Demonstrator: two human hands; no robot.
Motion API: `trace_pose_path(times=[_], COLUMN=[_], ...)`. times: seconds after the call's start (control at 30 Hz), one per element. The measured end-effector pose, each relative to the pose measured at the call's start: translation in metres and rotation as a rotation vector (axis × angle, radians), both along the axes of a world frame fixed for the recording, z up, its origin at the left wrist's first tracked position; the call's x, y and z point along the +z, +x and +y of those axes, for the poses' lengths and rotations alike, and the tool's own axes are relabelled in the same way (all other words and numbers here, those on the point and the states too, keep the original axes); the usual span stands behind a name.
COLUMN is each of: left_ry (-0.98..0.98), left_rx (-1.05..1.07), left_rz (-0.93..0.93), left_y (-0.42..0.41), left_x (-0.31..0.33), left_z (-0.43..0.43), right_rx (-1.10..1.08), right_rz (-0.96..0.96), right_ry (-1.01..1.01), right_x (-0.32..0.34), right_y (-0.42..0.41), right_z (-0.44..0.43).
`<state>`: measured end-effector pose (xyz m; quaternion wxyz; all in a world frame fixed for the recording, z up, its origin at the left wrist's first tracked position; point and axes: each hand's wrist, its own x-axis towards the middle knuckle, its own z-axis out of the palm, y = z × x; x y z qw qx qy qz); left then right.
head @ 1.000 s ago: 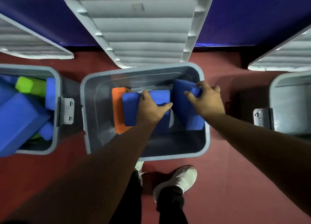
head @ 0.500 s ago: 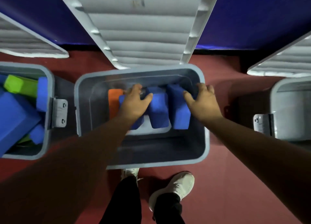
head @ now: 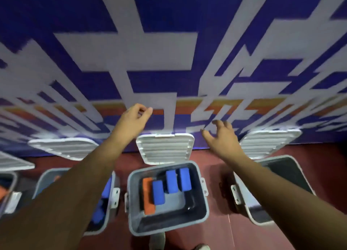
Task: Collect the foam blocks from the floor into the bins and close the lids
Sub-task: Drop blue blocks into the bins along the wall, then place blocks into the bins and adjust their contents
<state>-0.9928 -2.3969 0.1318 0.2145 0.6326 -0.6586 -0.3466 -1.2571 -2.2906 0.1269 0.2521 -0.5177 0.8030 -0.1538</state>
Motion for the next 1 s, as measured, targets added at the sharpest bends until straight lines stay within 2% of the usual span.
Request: trace_pose_path(times=[0.17, 0.33, 0.5, 0.67, 0.8, 1.0], left_ry=[-0.214, -0.371, -0.362, -0.328, -0.325, -0.294], left_rx=[-0.084, -0.026, 0.215, 0.486, 0.697, 1.032], left_rz=[-0.131, -0.273, -0.361, -0.376, -0.406, -0.553], left_y=[0.021, 0.041, 0.083, 0.120, 0.149, 0.173], left_x=[0.120, 0.186, 0.199, 0.199, 0.201, 0.220], left_z=[0.020, 0.047, 0.091, 0.184, 0.285, 0.467], right_rx=[0.028, 0.138, 0.299, 0.547, 0.784, 1.144], right_rz=[0.051, 0.093, 0.095, 0.085, 0.034, -0.131], right_ry=[-0.142, -0.210, -0.262, -0.285, -0.292, -0.312], right_x=[0.116, 0.174, 0.192, 0.194, 0.193, 0.202], right_y=[0.013, 0.010, 0.010, 0.042, 0.103, 0.235], right_z=[0.015, 0.011, -0.005, -0.008, 0.014, 0.108])
